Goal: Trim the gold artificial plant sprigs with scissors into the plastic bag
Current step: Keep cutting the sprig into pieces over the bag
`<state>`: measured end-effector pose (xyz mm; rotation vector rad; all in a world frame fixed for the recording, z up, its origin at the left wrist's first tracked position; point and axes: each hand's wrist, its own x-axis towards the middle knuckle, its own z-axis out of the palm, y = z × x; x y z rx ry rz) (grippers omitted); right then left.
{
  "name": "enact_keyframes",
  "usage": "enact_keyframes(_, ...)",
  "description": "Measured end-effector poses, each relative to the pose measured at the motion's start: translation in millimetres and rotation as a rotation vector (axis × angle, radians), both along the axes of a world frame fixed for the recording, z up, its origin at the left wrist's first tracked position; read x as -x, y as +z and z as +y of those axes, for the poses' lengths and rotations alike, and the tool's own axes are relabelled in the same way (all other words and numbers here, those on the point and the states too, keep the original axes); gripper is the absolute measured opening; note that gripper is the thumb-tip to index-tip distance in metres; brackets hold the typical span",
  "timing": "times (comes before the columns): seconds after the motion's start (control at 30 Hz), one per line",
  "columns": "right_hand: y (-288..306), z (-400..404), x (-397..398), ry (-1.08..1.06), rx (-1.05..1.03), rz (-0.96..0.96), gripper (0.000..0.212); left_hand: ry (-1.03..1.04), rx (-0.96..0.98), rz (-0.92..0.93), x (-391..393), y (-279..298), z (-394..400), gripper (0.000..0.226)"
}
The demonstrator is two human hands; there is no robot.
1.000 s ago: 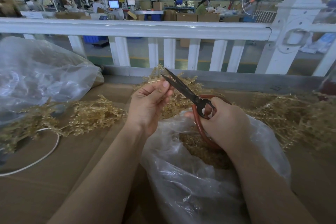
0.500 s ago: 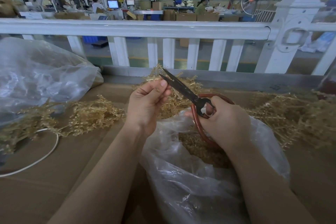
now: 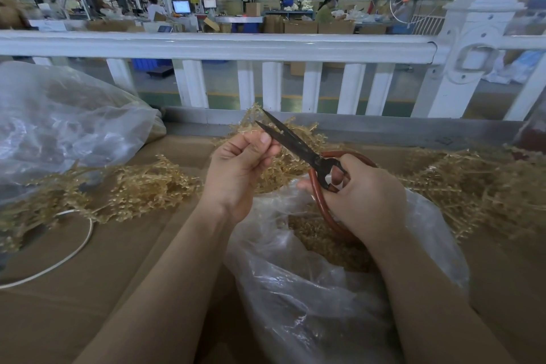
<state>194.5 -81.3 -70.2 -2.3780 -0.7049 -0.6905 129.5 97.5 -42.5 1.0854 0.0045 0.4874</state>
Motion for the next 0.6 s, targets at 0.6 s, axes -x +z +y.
enact_keyframes(0.6, 2.8, 1.1, 2.9, 0.013, 0.015, 0.085, 0.071, 0.060, -0.096, -0.050, -4.6, -6.3, 5.4, 0.003)
